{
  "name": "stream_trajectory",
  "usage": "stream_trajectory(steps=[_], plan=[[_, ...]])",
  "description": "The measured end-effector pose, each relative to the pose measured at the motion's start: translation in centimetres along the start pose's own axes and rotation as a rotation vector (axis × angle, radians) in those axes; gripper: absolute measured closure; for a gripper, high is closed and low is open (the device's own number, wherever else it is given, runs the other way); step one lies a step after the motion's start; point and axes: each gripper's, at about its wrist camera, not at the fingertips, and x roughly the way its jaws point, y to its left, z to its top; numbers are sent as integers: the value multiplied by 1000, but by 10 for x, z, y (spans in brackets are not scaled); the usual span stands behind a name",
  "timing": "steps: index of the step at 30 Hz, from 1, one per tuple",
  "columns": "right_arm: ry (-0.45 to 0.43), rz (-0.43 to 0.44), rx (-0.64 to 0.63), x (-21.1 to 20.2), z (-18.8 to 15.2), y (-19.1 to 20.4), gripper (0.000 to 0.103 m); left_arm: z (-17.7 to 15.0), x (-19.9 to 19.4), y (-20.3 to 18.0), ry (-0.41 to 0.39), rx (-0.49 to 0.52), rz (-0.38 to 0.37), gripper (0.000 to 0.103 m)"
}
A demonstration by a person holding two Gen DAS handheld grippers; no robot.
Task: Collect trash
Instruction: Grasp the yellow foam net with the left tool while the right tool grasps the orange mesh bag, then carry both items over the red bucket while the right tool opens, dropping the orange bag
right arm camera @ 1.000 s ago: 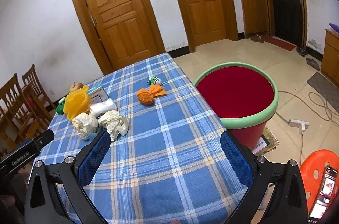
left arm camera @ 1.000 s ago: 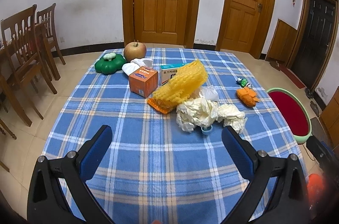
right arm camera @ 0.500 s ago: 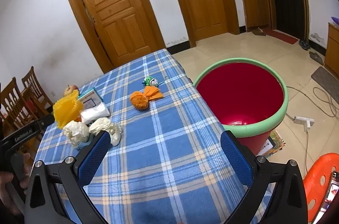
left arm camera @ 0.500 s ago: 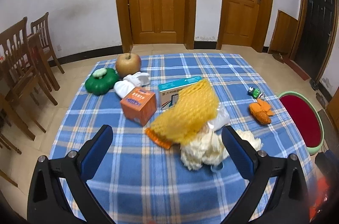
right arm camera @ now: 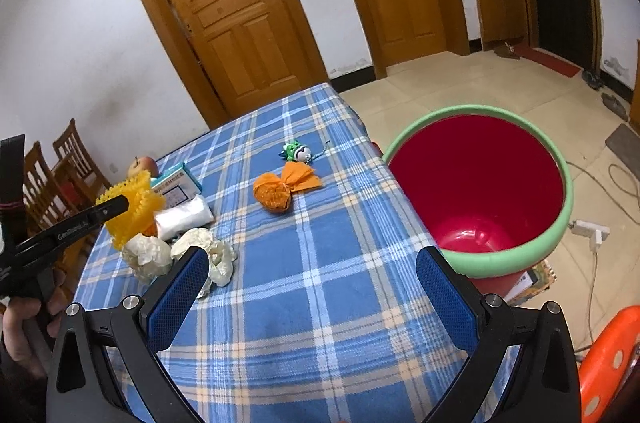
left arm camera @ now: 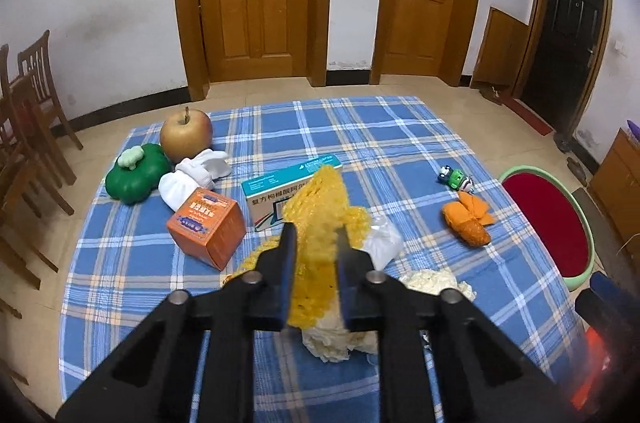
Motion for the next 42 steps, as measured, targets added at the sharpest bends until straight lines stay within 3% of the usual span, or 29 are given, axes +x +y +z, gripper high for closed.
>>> stream_trajectory(steps=[10,14,19,24,30,42], plan=[[50,3,-52,27,12,25,3,2,-22,35,-75,-81,-64,93],[63,-21,-62,49,23,39,24,2,-26,52,-102,-110,-87,93],[102,-57,-115,85,33,57,39,0,-24,74,-123,-174,-131,93],[160,-103,-148,117,36,67,60,-4,-10,88,-93,-227,-211,93],[192,-152,-135,137,36,66,82,-6,3,92,-70,-220,-221,93],[137,-126,-160,108,34,72,86,-5,-17,85,-111,-201,-224,93]])
